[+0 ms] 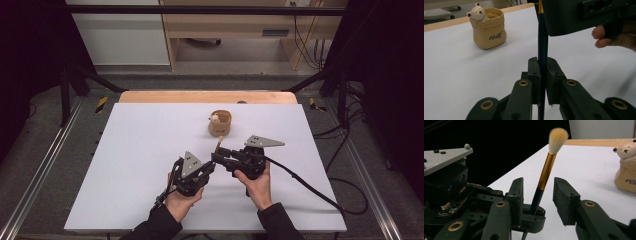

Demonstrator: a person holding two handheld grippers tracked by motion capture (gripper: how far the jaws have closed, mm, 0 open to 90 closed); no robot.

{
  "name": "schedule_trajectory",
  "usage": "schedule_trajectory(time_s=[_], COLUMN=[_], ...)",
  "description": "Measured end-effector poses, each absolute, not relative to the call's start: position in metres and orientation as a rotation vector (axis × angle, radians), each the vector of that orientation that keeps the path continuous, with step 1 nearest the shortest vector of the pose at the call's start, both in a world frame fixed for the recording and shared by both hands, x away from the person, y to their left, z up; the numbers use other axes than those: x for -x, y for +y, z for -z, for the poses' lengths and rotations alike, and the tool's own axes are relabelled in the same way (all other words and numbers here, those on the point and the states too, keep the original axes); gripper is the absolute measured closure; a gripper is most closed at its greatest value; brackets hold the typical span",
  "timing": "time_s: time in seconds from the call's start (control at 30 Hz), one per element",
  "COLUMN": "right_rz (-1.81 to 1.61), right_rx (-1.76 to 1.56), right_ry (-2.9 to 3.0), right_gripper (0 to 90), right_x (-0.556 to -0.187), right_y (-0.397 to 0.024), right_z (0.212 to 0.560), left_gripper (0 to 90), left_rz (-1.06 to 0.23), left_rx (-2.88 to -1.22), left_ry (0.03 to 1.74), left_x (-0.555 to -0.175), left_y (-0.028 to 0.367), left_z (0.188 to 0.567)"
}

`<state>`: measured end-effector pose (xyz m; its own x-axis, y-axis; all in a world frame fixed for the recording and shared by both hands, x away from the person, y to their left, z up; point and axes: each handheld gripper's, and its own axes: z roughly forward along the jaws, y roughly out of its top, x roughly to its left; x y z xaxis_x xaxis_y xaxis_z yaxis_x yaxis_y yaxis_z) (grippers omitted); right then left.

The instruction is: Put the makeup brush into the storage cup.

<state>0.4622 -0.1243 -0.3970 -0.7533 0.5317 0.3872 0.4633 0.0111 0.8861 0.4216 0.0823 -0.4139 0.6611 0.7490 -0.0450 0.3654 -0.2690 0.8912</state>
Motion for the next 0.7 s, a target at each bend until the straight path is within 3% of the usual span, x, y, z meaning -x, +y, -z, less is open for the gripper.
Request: schedule_trajectory(time_s=[0.5, 0.7], right_rz=[-1.909, -1.908], right_rx=[-1.074, -1.068], right_ry=[2.223, 2.231], right_gripper=[81.8, 83.5], right_x=[-0.4618, -0.4608], right_y=[-0.1237, -0.1242], right_z=[0.3983, 0.3975], left_gripper=[83.2, 83.1], left_rz=[-0.474, -0.477], left_rx=[-1.885, -1.887], left_ry=[0.865, 0.856], left_x=[-0.4195, -0.4187], left_y=[0.0790, 0.0789], left_z=[0.4146, 0.4143])
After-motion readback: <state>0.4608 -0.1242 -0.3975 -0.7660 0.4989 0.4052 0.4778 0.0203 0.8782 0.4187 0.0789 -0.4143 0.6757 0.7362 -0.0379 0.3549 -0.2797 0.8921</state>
